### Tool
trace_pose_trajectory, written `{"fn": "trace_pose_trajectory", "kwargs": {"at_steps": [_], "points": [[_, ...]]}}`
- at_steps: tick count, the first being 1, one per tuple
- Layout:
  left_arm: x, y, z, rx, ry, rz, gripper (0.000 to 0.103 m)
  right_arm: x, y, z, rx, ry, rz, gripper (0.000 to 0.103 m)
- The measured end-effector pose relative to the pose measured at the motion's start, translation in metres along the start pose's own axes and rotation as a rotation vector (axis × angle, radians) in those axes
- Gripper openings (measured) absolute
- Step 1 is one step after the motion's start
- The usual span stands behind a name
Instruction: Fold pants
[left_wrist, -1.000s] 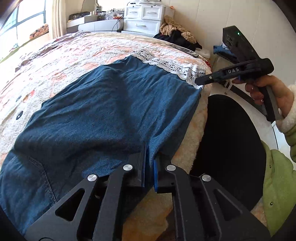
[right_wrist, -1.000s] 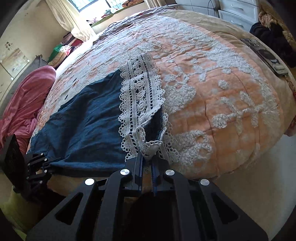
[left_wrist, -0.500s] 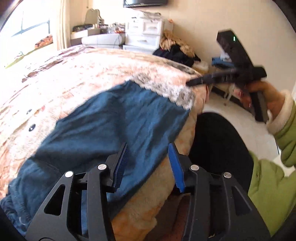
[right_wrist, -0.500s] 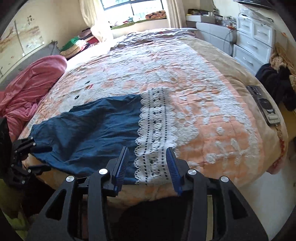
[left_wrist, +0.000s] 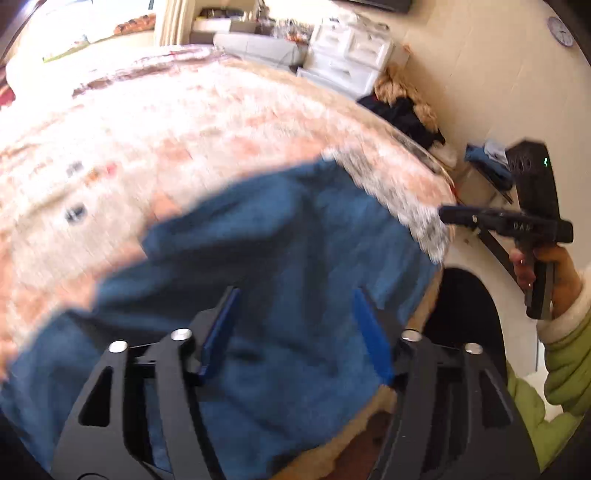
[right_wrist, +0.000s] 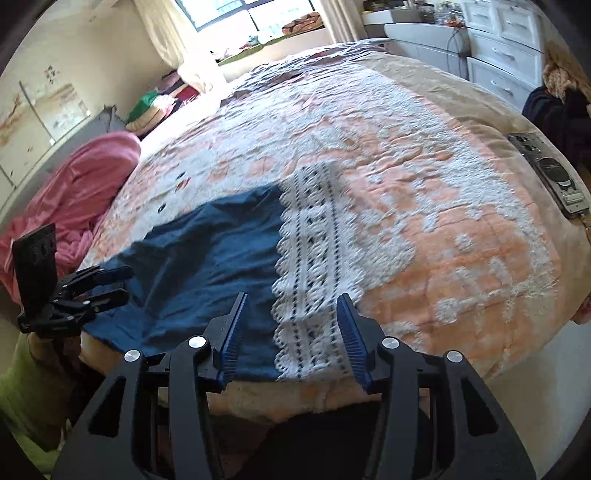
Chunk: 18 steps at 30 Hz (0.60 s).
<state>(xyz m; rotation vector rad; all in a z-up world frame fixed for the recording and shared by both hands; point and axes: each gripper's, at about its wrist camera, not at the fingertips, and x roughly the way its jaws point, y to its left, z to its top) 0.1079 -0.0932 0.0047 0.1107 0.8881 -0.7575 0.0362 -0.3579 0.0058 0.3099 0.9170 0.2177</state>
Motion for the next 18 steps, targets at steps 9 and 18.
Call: {"fn": "trace_pose_trajectory", "kwargs": {"at_steps": [9, 18], "points": [[0.034, 0.089, 0.043, -0.239, 0.157, 0.057, 0.068, 0.063, -0.016, 0.092, -0.009, 0.054, 0.083, 0.061], [0.064, 0.125, 0.022, -0.466, 0.236, -0.139, 0.050, 0.135, -0.020, 0.122, -0.014, 0.202, 0.102, 0.055]]}}
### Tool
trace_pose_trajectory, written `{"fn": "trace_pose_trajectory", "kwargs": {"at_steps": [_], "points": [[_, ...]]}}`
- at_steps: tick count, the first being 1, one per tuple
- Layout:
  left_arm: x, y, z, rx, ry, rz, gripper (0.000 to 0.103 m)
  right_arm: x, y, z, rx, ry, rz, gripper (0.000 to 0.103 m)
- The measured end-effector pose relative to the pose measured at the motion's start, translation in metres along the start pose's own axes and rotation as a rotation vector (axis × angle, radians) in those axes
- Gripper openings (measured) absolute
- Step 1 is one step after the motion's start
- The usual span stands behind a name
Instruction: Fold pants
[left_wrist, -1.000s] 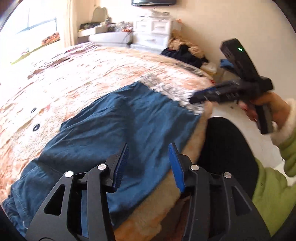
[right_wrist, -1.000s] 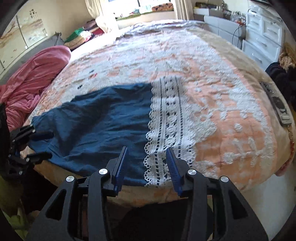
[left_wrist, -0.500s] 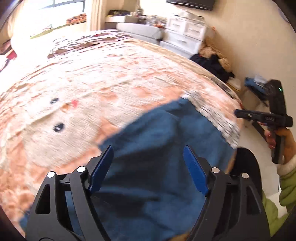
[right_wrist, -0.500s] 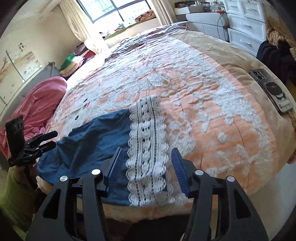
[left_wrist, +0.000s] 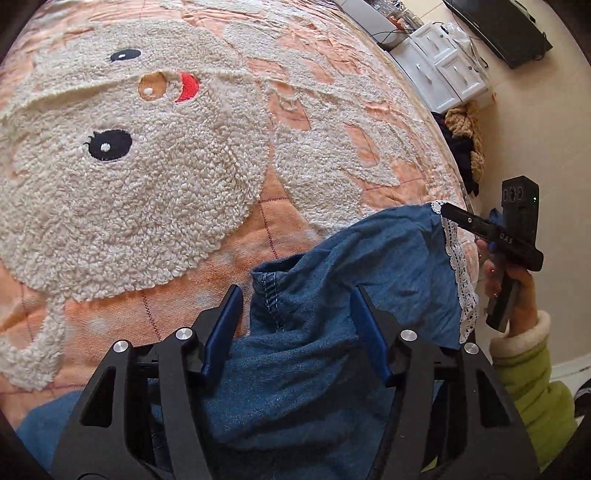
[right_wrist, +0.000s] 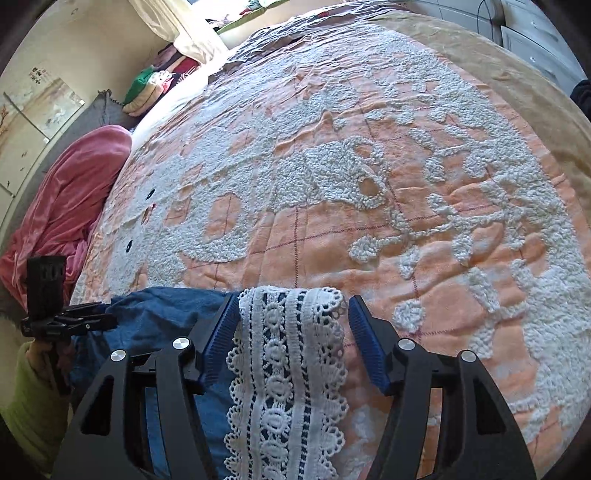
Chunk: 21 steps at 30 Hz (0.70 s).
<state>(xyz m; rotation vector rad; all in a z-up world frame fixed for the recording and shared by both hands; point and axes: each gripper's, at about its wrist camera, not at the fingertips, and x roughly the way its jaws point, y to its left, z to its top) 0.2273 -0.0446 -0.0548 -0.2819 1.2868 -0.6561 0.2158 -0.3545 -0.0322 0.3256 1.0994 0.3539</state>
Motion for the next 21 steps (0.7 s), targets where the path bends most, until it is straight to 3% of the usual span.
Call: {"fn": "trace_pose_trajectory", "kwargs": {"at_steps": [9, 16, 21], "points": [[-0.002, 0.002, -0.004, -0.032, -0.002, -0.067, 0.009, 0.002, 0.012, -0.010, -0.063, -0.001, -0.003, 0.030], [-0.026, -0.007, 0.014, -0.009, -0.134, -0.084, 0.006, -0.025, 0.021, -0.019, -0.113, -0.116, 0.016, 0.023], [-0.021, -0.022, 0.037, 0.047, -0.147, -0.021, 0.006, -0.037, 0.018, 0.005, -0.123, -0.186, 0.002, 0.021]]}}
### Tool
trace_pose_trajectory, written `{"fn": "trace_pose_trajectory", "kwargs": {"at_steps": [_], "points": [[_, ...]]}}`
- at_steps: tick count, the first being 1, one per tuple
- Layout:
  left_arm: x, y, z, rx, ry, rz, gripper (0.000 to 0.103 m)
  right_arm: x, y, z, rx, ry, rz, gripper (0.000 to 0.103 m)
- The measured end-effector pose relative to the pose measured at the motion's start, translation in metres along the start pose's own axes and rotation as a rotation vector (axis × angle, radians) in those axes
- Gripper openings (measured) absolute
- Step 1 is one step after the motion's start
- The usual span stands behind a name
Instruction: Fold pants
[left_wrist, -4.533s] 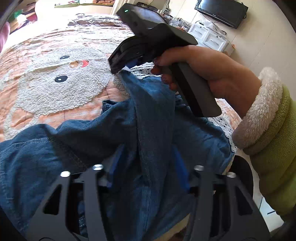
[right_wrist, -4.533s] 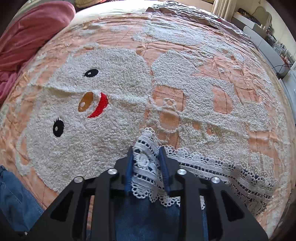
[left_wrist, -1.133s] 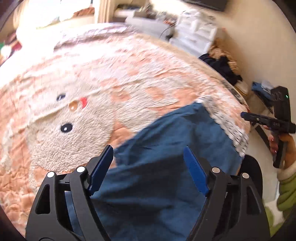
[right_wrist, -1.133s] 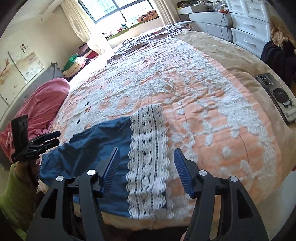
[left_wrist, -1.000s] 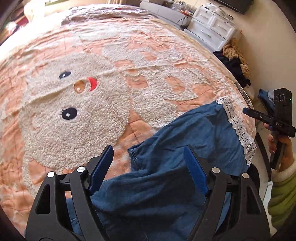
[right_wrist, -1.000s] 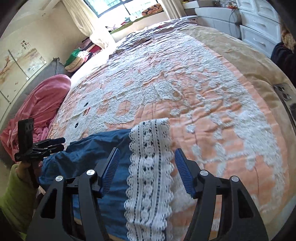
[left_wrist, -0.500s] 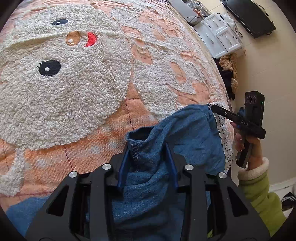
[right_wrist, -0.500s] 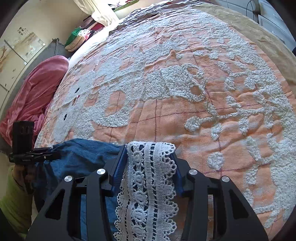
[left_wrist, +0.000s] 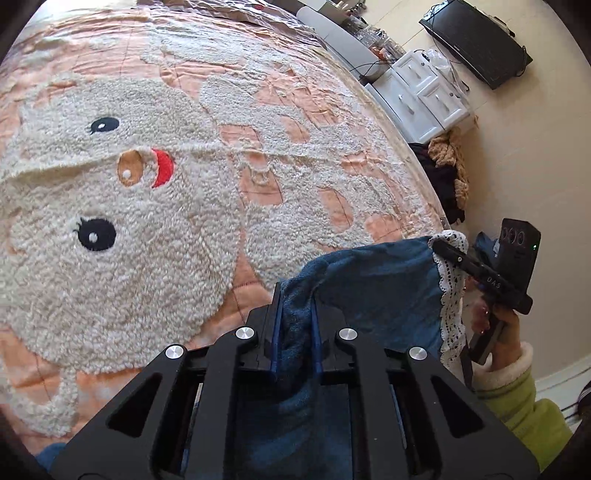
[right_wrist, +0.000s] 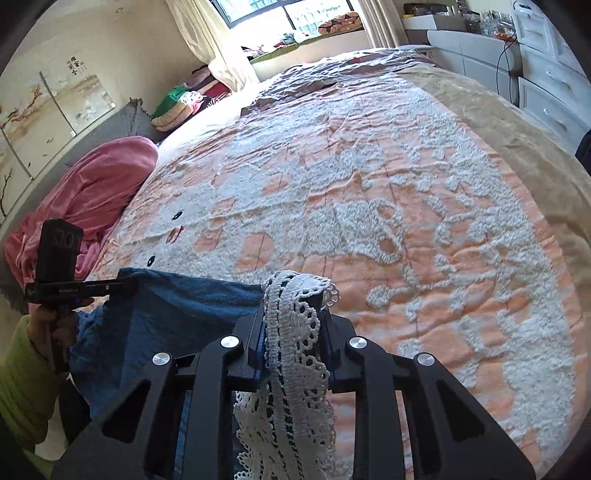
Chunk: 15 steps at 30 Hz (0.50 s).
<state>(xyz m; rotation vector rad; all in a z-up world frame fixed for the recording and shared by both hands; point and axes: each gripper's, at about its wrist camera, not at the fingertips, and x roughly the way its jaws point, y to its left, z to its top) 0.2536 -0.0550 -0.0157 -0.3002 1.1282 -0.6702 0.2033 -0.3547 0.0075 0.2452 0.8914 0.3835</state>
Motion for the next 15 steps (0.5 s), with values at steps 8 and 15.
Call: {"fn": "trace_pose_trajectory", "kwargs": {"at_steps": [8, 15], "points": [[0.045, 0.002, 0.033, 0.051, -0.009, 0.111, 0.007, 0.043, -0.030, 0.030, 0.016, 0.080, -0.094, 0.021], [0.054, 0.008, 0.025, 0.097, -0.035, 0.166, 0.024, 0.061, -0.038, 0.020, 0.015, 0.115, -0.157, 0.047]]}}
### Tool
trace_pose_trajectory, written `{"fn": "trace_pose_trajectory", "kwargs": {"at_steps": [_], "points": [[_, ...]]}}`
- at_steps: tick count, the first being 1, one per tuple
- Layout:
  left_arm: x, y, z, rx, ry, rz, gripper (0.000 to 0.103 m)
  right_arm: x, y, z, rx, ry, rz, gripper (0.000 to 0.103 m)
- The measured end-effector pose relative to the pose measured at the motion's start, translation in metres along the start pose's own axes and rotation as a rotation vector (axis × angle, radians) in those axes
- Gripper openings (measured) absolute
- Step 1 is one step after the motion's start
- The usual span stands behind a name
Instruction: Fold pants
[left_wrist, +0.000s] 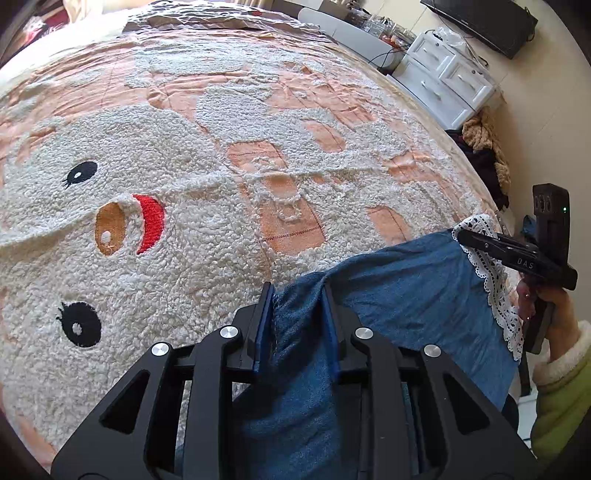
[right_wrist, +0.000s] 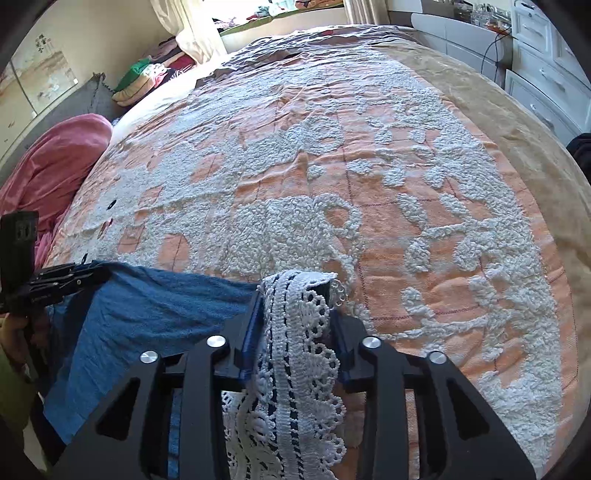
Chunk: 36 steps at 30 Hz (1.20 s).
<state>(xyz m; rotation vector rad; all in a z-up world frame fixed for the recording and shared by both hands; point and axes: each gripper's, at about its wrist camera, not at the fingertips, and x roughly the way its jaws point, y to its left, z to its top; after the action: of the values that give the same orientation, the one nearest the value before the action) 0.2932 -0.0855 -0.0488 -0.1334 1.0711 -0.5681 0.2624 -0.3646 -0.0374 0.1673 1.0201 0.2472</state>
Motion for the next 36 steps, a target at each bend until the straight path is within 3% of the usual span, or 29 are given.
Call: {"fn": "trace_pose_trajectory", "kwargs": {"at_steps": [1, 2, 5, 6, 8, 12, 17, 20, 22, 25, 29, 32, 34, 36], "points": [[-0.006, 0.003, -0.001, -0.016, -0.012, -0.002, 0.031, -0.005, -0.003, 0.000, 0.012, -0.010, -0.002, 0.050], [-0.013, 0.005, -0.001, -0.032, -0.022, 0.000, 0.044, -0.014, -0.006, -0.002, 0.024, -0.031, -0.005, 0.051], [-0.044, 0.009, -0.007, -0.055, -0.053, -0.034, 0.054, -0.049, -0.012, -0.015, 0.057, -0.105, -0.003, 0.067], [-0.057, 0.009, -0.011, -0.054, -0.072, -0.030, 0.065, -0.061, -0.014, -0.022, 0.071, -0.125, 0.005, 0.069], [-0.084, 0.010, -0.024, -0.059, -0.096, -0.009, 0.077, -0.083, -0.016, -0.042, 0.102, -0.149, 0.021, 0.070], [-0.130, 0.026, -0.063, -0.139, -0.128, 0.017, 0.092, -0.110, -0.019, -0.089, 0.187, -0.150, 0.044, 0.071], [-0.192, 0.052, -0.127, -0.253, -0.224, 0.086, 0.093, -0.122, -0.014, -0.137, 0.271, -0.151, 0.049, 0.071], [-0.225, 0.074, -0.166, -0.323, -0.281, 0.197, 0.093, -0.117, -0.007, -0.152, 0.281, -0.125, 0.059, 0.071], [-0.238, 0.088, -0.184, -0.374, -0.294, 0.226, 0.093, -0.113, -0.005, -0.156, 0.285, -0.115, 0.041, 0.071], [-0.238, 0.103, -0.200, -0.429, -0.268, 0.175, 0.093, -0.112, -0.007, -0.158, 0.312, -0.124, 0.042, 0.071], [-0.220, 0.100, -0.207, -0.470, -0.239, 0.048, 0.093, -0.110, -0.001, -0.154, 0.295, -0.106, 0.033, 0.069], [-0.203, 0.096, -0.203, -0.490, -0.216, 0.023, 0.093, -0.106, 0.003, -0.154, 0.292, -0.090, 0.050, 0.063], [-0.191, 0.098, -0.199, -0.516, -0.196, 0.015, 0.086, -0.102, 0.005, -0.154, 0.286, -0.076, 0.037, 0.059], [-0.182, 0.101, -0.199, -0.555, -0.199, 0.021, 0.065, -0.100, 0.008, -0.154, 0.272, -0.074, 0.016, 0.048]]}}
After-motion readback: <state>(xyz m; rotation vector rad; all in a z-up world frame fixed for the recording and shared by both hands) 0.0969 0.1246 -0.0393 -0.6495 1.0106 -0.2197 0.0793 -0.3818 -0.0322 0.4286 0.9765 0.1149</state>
